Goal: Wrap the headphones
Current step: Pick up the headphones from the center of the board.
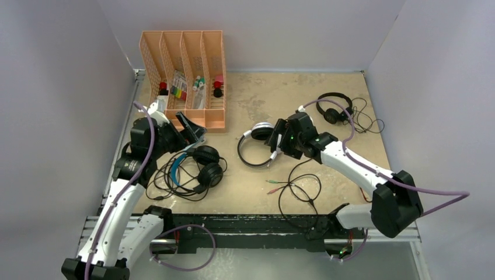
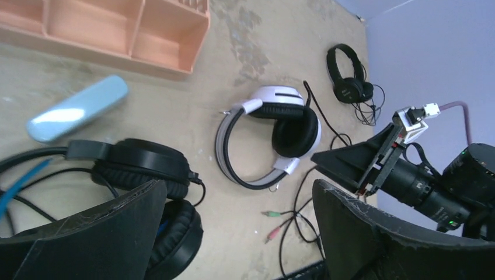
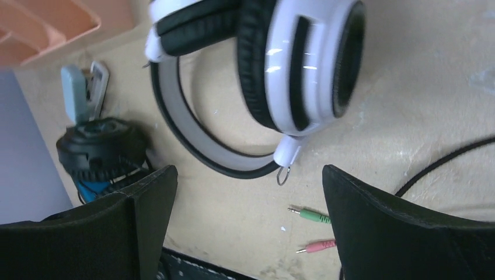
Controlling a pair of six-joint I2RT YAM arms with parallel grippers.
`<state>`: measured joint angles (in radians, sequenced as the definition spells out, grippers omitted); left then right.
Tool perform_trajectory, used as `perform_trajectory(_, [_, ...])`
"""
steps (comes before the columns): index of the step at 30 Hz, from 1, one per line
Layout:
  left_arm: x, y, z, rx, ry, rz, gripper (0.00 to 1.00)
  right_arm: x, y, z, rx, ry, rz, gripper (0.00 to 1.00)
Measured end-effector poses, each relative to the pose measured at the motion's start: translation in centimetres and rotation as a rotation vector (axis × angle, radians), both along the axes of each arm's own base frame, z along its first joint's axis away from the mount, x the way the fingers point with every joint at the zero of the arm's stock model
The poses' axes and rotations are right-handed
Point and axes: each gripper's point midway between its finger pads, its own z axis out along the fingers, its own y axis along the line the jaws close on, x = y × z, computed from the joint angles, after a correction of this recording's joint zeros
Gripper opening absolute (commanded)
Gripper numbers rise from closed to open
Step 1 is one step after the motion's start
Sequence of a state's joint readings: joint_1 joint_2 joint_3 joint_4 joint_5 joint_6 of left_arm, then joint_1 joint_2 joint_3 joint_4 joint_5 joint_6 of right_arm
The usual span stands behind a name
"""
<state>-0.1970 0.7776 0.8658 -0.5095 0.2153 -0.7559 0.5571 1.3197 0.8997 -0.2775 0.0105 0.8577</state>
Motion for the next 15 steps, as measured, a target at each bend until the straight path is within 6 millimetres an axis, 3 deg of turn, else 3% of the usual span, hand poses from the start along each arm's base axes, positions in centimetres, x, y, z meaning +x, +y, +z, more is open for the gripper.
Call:
perform_trajectory(4, [-0.2, -0.9, -2.5, -0.061, 0.080, -0.013, 0.94, -0.1, -0.7, -1.9, 0.006, 0.065, -0.123, 0.68])
perform_trajectory(7, [-0.6, -1.3, -3.6, -0.120, 0.112, -0.003, 0.92, 0.1, -0.6, -3.5, -0.003, 0.107, -0.166, 0.65])
perform_trajectory(12, [-0.7, -2.0, -3.5, -0.199, 0.115, 0.006, 0.91, 0.4, 0.2, -6.0, -0.027, 0.146, -0.202, 0.64])
perform_trajectory(15, [-0.7, -2.6, -3.7, -0.188, 0.118, -0.005, 0.90, 0.4, 0.5, -7.5, -0.048, 0.165, -0.216, 0.57])
